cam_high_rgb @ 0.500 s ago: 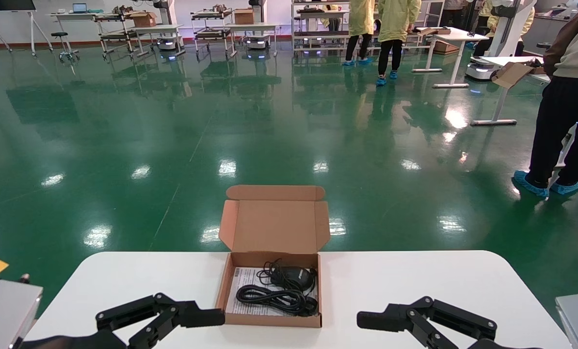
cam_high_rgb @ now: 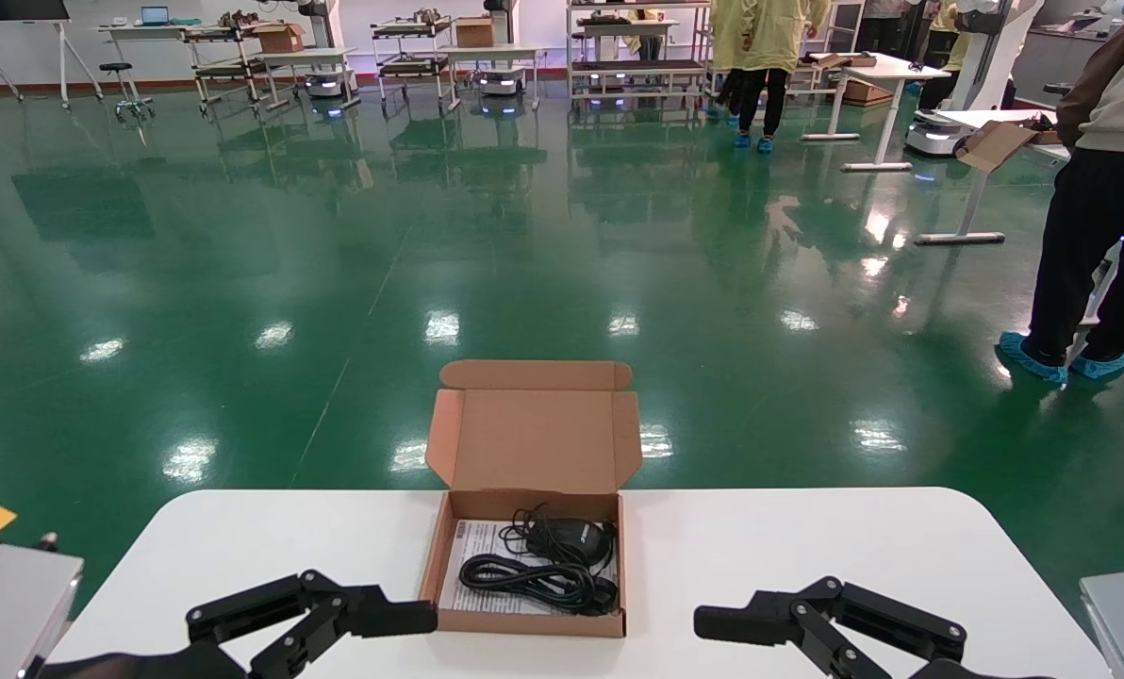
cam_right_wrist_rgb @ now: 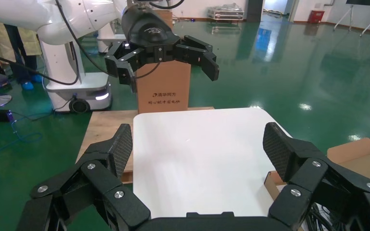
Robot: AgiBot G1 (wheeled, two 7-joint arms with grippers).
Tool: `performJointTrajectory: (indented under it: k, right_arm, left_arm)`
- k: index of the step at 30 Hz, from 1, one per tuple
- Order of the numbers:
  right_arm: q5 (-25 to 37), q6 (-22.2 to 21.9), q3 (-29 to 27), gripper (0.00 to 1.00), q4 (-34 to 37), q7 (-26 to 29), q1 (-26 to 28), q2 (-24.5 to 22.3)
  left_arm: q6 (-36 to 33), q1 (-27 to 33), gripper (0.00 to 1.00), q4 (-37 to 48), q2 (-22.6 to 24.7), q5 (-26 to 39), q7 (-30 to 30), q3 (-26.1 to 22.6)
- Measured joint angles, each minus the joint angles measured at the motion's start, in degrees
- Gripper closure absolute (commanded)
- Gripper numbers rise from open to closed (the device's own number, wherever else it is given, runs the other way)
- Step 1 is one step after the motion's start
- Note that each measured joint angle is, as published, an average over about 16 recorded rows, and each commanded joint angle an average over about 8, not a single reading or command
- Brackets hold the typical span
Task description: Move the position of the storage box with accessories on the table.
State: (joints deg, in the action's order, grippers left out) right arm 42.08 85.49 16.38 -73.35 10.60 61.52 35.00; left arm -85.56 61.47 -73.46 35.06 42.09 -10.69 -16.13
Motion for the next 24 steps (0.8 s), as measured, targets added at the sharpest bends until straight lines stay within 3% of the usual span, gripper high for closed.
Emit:
performJointTrajectory:
  k: [4, 9, 16, 24]
  right_arm:
    - [0.6, 0.3, 0.2, 0.0, -0.1, -0.2, 0.8, 0.1]
    - [4.3, 1.5, 1.9, 0.0, 2.0, -0.7, 6.1, 1.9]
    - [13.9, 3.4, 6.4, 0.0, 10.5, -4.2, 20.0, 7.8]
    - [24.2, 4.0, 12.5, 0.0, 28.4, -9.8, 36.6, 17.8]
  left_arm:
    - [0.0, 0.0, 0.0, 0.0, 0.0, 0.0, 0.0, 0.0]
    - [0.0, 0.0, 0.0, 0.0, 0.0, 0.0, 0.0, 0.0]
    - [0.0, 0.0, 0.0, 0.0, 0.0, 0.0, 0.0, 0.0]
    - [0.0, 0.0, 0.0, 0.1, 0.0, 0.0, 0.1, -0.1]
